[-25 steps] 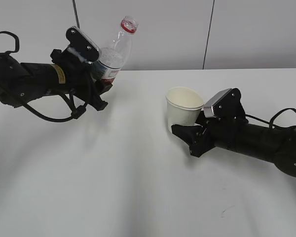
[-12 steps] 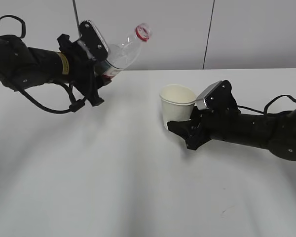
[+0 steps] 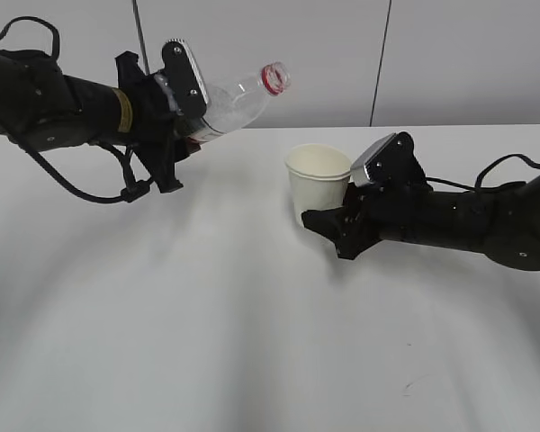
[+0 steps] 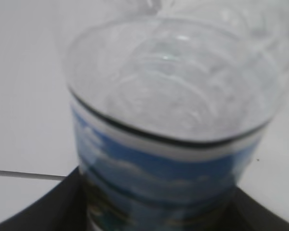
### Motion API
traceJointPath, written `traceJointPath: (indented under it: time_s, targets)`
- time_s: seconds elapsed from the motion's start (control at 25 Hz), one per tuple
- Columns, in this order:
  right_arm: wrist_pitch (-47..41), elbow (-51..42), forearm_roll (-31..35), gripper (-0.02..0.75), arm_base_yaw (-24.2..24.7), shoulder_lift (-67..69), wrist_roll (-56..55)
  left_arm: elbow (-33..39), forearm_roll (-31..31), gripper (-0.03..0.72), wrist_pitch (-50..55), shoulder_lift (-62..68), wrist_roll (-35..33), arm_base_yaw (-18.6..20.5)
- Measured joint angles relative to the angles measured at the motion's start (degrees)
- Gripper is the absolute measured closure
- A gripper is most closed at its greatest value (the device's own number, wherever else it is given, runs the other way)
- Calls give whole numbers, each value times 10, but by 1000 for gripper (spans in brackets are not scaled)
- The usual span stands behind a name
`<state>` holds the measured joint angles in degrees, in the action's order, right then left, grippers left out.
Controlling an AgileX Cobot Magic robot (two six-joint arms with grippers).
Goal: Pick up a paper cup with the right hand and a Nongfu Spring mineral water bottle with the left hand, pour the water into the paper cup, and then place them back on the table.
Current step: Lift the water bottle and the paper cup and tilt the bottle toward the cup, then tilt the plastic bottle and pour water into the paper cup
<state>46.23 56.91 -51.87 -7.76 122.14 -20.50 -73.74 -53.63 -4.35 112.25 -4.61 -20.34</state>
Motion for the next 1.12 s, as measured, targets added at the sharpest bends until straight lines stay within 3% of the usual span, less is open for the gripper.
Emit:
traceJointPath:
  time_s: [0.92, 1.12]
  targets:
    - [-13, 2, -51, 284, 0, 0, -26, -21, -135, 312, 5, 0, 0, -2]
    - [-13, 23, -106, 285, 0, 0, -83, -21, -151, 318, 7, 0, 0, -2]
